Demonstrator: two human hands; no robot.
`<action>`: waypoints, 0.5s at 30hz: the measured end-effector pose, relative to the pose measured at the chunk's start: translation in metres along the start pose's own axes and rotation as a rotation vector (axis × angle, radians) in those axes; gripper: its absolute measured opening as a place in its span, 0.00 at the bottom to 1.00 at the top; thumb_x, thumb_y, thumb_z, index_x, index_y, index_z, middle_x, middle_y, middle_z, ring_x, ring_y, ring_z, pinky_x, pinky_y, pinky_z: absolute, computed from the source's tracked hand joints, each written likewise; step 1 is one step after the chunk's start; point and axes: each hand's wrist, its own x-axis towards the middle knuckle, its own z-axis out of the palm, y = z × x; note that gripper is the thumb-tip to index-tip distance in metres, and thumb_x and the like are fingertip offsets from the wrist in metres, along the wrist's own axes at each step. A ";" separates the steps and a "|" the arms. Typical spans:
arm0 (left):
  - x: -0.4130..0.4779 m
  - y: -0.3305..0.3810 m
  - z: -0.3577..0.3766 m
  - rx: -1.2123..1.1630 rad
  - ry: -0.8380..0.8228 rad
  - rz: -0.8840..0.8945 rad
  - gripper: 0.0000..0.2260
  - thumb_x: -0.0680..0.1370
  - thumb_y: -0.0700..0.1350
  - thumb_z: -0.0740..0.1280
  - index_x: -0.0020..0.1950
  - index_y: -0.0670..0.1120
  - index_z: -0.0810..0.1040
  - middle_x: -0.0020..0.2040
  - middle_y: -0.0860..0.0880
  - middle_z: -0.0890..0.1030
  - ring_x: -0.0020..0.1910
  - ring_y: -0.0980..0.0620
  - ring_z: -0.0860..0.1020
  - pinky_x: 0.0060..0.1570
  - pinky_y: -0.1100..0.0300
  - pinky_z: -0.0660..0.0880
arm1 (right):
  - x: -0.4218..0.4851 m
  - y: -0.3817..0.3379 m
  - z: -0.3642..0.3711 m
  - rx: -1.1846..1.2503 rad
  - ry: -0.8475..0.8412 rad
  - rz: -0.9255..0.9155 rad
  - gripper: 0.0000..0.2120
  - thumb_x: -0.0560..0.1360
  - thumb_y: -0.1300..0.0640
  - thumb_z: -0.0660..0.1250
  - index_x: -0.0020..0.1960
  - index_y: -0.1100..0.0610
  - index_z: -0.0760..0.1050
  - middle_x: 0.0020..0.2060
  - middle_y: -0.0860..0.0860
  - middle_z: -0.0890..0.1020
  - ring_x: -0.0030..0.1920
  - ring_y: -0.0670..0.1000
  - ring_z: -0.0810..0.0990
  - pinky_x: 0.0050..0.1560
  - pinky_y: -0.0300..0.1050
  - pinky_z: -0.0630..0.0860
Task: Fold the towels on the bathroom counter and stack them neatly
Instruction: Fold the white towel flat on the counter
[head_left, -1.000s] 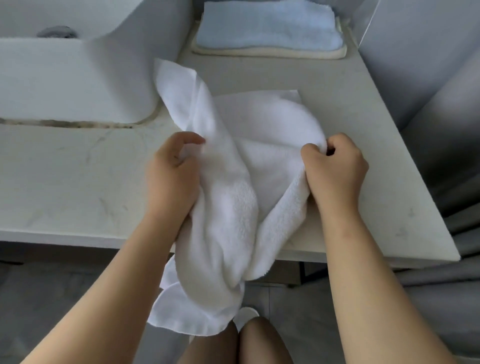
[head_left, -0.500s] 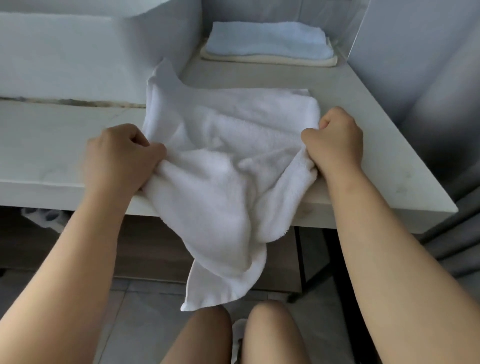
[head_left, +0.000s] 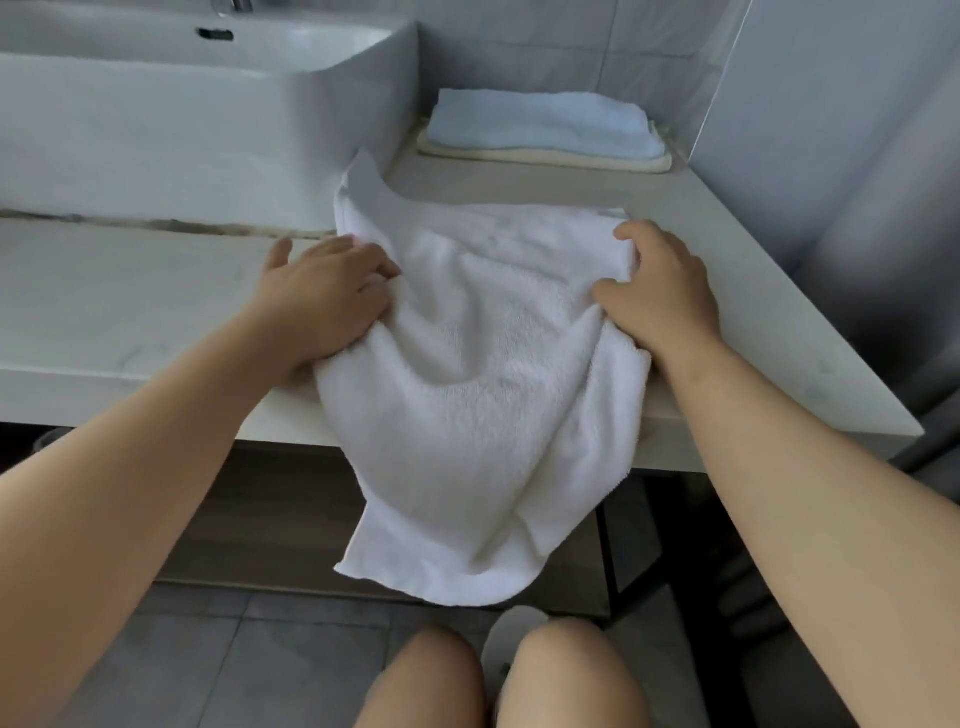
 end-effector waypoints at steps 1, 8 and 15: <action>0.004 0.003 -0.001 0.017 0.028 -0.009 0.13 0.79 0.47 0.54 0.59 0.52 0.75 0.62 0.49 0.74 0.66 0.48 0.68 0.70 0.48 0.53 | 0.000 -0.001 0.000 -0.024 -0.018 -0.005 0.22 0.72 0.56 0.63 0.66 0.49 0.70 0.66 0.49 0.71 0.64 0.57 0.69 0.60 0.49 0.67; 0.032 0.026 0.010 0.259 0.073 -0.122 0.20 0.79 0.59 0.53 0.58 0.45 0.70 0.59 0.41 0.73 0.53 0.39 0.74 0.50 0.52 0.65 | 0.002 -0.003 -0.002 -0.064 -0.039 0.132 0.16 0.75 0.56 0.59 0.61 0.48 0.77 0.61 0.51 0.77 0.65 0.56 0.67 0.63 0.48 0.64; 0.060 0.025 0.026 0.137 -0.067 0.029 0.20 0.81 0.51 0.47 0.74 0.57 0.56 0.75 0.50 0.58 0.73 0.48 0.55 0.72 0.46 0.53 | 0.017 -0.004 0.001 -0.216 -0.082 0.175 0.11 0.76 0.56 0.54 0.45 0.50 0.74 0.56 0.51 0.77 0.61 0.57 0.66 0.54 0.49 0.59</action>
